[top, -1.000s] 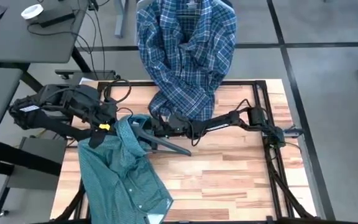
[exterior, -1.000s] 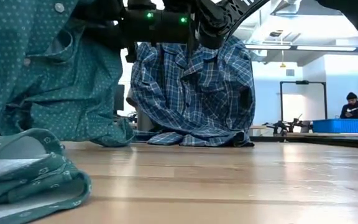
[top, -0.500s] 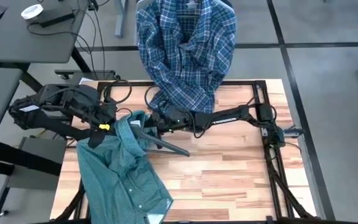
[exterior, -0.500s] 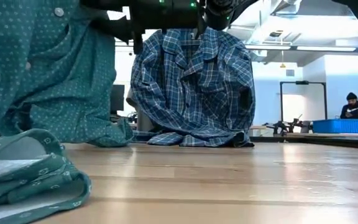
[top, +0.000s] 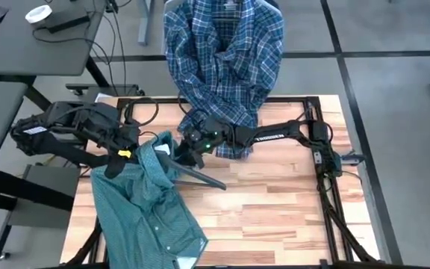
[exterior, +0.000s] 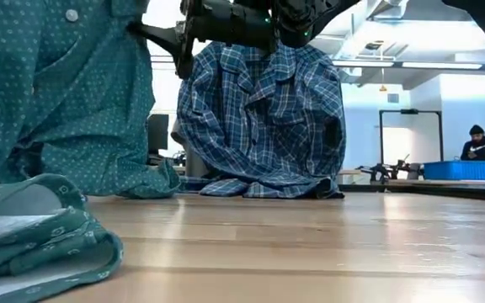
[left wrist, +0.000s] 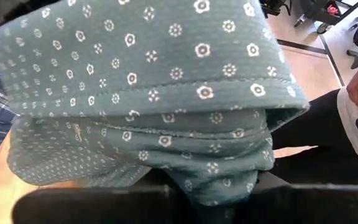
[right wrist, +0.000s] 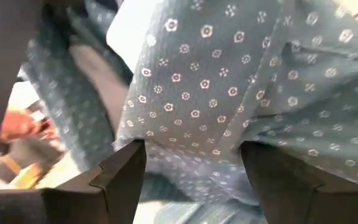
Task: Hang clothes
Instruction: Put the green polo shirt on the gray hanger
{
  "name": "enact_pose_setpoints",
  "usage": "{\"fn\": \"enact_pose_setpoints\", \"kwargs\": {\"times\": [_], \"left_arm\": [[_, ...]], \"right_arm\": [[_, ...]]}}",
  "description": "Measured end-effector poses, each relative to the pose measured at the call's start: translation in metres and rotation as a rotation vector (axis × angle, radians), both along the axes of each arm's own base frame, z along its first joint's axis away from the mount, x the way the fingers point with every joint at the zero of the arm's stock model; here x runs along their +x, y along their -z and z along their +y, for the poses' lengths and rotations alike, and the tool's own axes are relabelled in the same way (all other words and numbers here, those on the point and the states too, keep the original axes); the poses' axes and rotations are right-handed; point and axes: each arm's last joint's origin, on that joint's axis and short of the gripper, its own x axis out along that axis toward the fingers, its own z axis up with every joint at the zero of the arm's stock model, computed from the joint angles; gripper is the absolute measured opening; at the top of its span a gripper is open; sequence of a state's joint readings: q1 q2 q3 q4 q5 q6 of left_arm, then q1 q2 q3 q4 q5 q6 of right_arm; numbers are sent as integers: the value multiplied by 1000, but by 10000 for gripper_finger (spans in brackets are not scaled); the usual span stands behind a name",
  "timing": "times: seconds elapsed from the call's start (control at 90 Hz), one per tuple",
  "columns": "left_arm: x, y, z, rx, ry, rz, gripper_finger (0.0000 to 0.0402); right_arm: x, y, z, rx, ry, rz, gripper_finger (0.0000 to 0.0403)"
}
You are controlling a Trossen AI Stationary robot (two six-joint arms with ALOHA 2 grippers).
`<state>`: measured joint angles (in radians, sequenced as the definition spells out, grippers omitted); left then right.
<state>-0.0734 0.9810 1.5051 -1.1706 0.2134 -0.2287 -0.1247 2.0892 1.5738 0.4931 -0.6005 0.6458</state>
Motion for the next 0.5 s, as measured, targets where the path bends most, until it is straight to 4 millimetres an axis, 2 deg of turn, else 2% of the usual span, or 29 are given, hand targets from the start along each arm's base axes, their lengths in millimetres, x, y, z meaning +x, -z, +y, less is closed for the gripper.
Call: {"fn": "enact_pose_setpoints", "kwargs": {"times": [0.289,0.411,0.5], "left_arm": [[0,0,0,-1,-1,0,25],[0,0,0,-1,-1,0,25],[1,0,0,0,-1,-2,25]], "right_arm": [[-1,-1,-9,115,15,49,250],[1,-3,-3,187,70,62,250],[3,-6,9,221,147,29,250]]}}
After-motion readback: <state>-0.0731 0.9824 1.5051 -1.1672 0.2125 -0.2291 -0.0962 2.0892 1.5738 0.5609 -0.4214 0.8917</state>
